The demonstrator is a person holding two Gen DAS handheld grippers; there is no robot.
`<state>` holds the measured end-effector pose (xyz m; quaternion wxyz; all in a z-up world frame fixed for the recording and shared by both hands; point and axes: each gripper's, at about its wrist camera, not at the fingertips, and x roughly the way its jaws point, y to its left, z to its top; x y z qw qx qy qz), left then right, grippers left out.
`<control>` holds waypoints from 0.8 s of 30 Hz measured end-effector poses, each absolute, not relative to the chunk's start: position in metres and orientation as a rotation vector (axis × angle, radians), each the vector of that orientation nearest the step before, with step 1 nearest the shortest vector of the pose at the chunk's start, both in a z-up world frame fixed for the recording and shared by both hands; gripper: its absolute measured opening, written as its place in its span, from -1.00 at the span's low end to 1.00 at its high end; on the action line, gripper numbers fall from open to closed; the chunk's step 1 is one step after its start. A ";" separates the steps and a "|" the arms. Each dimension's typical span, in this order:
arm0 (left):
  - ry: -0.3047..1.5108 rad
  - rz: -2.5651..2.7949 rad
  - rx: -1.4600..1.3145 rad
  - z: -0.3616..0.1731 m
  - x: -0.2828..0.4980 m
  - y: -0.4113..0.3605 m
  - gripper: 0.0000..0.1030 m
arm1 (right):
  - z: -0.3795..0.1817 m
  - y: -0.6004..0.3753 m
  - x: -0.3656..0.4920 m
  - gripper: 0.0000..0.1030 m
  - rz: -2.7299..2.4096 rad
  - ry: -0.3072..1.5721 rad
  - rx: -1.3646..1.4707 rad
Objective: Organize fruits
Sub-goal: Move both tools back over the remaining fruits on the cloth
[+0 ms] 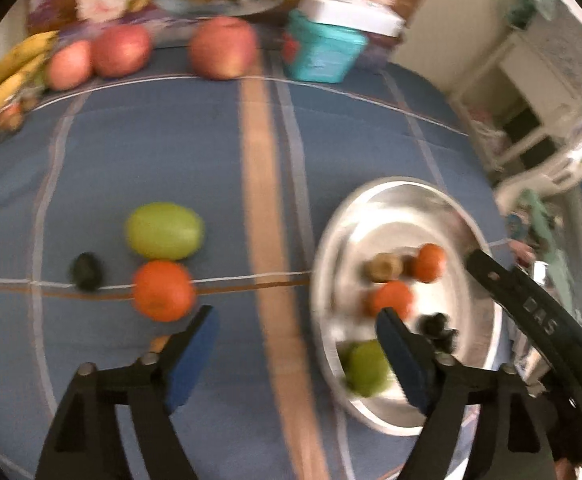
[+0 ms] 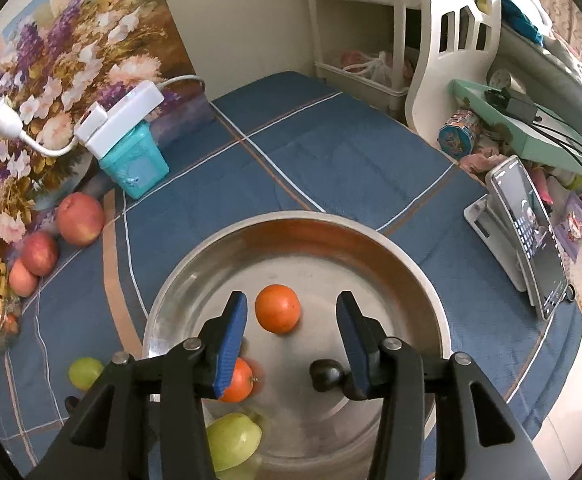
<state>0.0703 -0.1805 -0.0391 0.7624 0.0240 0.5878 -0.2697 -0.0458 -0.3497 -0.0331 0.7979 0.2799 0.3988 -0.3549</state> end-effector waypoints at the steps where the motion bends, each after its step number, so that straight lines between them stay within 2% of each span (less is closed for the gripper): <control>1: 1.277 -0.560 0.050 -0.039 0.073 -0.175 0.77 | -0.034 -0.350 -0.045 -0.07 -0.757 0.864 0.596; 3: 1.274 -0.494 0.048 -0.040 0.078 -0.162 0.97 | -0.037 -0.346 -0.042 -0.07 -0.745 0.887 0.586; 4: 1.270 -0.455 0.045 -0.039 0.083 -0.153 1.00 | -0.038 -0.343 -0.041 -0.07 -0.737 0.894 0.580; 10: 1.187 -0.259 0.026 -0.024 0.108 -0.089 1.00 | -0.035 -0.313 -0.029 -0.07 -0.664 0.913 0.477; 16: 1.185 -0.136 -0.014 -0.019 0.127 -0.032 1.00 | -0.026 -0.264 -0.007 -0.07 -0.528 0.929 0.336; 24: 1.140 -0.091 -0.058 -0.002 0.131 0.004 1.00 | -0.014 -0.223 0.007 -0.07 -0.426 0.906 0.291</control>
